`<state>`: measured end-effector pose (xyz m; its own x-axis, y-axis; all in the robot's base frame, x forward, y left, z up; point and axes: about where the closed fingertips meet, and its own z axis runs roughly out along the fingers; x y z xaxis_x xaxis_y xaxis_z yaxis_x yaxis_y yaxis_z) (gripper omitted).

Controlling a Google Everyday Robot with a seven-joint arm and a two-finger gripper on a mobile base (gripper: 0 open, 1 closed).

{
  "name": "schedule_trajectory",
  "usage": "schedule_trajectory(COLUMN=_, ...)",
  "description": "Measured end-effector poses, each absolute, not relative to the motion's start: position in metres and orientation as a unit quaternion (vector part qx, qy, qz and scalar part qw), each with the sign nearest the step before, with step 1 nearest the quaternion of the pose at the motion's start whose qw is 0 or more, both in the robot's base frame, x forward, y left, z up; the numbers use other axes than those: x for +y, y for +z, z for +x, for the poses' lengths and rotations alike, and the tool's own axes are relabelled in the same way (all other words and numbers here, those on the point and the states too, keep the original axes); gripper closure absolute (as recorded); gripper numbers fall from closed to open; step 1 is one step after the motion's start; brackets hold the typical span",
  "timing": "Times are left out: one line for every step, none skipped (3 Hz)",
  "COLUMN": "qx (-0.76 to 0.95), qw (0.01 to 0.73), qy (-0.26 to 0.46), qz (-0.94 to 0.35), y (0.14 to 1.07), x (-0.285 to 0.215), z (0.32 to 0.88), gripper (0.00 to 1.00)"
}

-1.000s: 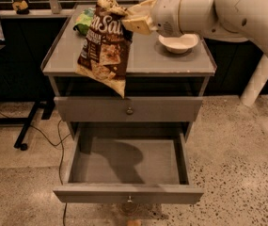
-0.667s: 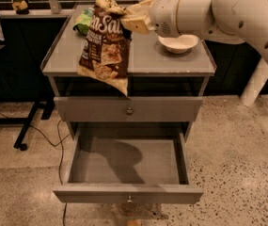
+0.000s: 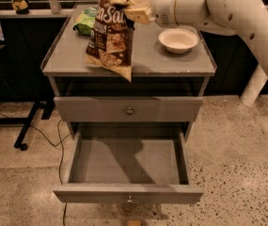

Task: Pick brown chip bag from middle drawer and place on counter

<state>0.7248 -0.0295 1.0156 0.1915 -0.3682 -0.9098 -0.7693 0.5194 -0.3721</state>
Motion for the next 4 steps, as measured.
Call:
schedule_trajectory(qx=0.615, qw=0.62, qy=0.154, qz=-0.462, y=1.019, x=-0.034, z=0.751, gripper=1.0)
schedule_trajectory(qx=0.624, qw=0.612, qy=0.148, qz=-0.463, y=1.017, x=-0.038, z=0.772, gripper=1.0)
schedule_trajectory(qx=0.632, qw=0.605, qy=0.146, qz=-0.461, y=1.011, x=-0.038, z=0.794, gripper=1.0)
schedule_trajectory(qx=0.643, qw=0.593, qy=0.147, qz=-0.461, y=1.001, x=-0.037, z=0.806, gripper=1.0)
